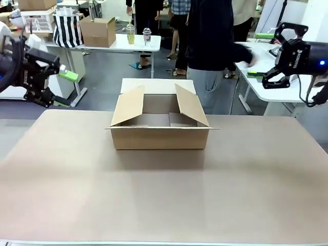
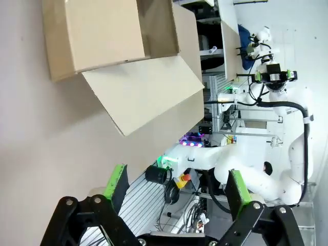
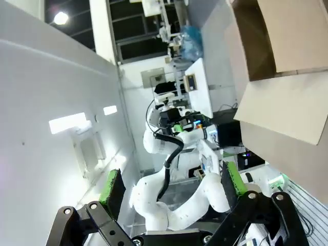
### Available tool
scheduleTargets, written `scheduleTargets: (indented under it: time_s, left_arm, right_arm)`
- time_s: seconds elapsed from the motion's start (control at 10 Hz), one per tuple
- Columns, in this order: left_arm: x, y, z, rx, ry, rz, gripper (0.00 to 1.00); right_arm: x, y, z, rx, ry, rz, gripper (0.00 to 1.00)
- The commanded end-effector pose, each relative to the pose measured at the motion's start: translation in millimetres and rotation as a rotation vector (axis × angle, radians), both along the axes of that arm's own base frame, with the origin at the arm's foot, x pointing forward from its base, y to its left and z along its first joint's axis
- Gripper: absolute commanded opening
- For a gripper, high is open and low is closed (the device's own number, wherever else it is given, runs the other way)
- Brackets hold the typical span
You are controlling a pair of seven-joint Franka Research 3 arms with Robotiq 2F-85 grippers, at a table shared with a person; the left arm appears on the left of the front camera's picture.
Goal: Pack the gift set into the box.
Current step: Place both hands on the side flaps of the Package Box and spread them outward.
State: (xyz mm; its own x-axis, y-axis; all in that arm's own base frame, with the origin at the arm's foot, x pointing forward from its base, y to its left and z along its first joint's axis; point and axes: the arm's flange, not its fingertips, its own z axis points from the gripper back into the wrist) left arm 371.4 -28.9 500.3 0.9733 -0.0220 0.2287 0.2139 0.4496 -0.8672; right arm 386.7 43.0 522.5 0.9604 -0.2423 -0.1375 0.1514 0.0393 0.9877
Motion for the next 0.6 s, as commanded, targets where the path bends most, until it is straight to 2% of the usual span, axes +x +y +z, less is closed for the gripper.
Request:
scheduleTargets:
  time_s: [0.0,0.4,0.5]
  left_arm:
    - [-2.1,-3.0,-7.9,0.046,-0.008,-0.035,1.0]
    - [-0.2,-5.5,-6.0,0.037,0.005,-0.014,1.0]
    - [-13.8,10.8,23.0,-0.093,-0.116,-0.038,1.0]
  right_arm:
    - [0.6,-6.2,7.3,0.048,-0.014,0.017,1.0]
    - [0.6,-6.2,7.3,0.048,-0.014,0.017,1.0]
    - [0.6,-6.2,7.3,0.048,-0.014,0.017,1.0]
